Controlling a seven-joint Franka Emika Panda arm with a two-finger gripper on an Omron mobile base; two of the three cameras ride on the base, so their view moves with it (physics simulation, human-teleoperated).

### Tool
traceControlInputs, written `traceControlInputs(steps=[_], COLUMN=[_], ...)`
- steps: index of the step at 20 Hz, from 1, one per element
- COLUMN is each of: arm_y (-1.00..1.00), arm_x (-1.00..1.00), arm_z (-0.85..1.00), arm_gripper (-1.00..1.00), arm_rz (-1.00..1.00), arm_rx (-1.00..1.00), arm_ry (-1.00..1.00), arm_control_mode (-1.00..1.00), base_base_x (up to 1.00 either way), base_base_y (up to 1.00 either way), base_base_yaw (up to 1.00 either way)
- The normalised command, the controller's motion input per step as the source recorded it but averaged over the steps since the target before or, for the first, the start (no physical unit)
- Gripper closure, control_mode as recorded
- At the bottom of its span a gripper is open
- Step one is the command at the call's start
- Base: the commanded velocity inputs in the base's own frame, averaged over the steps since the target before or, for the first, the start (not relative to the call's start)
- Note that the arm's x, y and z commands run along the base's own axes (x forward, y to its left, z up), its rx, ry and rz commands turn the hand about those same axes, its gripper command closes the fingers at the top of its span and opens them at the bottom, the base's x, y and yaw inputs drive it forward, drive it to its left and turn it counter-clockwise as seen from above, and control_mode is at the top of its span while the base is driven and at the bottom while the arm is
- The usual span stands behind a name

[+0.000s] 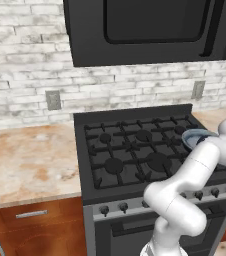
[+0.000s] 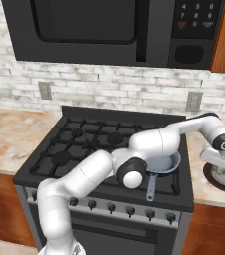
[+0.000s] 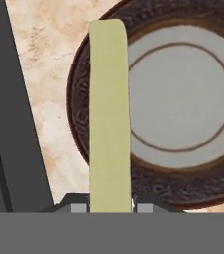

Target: Pick up the butter stick and place it in the pan. Then turn on the burner for the pan.

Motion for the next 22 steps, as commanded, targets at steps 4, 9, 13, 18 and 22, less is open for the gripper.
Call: traceControlInputs(steps=[4,9,13,18,22], arm_y=[0.28,0.56,0.72,0.71,0.55], arm_x=[-0.76,-0.66,-0.18,-0.07,-0.01], arm_z=[0.02,0.21,0.38,0.28,0.00], arm_gripper=[1.00,1.00,1.00,1.00,1.00], arm_rz=[0.15,0.09,0.08,0.07,0.08], arm_rx=[-0.06,-0.07,-0.04,-0.07,-0.11], arm_ry=[-0.16,-0.10,0.00,-0.02,-0.03], arm_control_mode=[-1.00,-1.00,-1.00,-1.00,-1.00], base_base_x=[0.00,0.00,0.00,0.00,0.00], base_base_y=[0.00,0.00,0.00,0.00,0.00], base_base_yaw=[0.00,0.00,0.00,0.00,0.00])
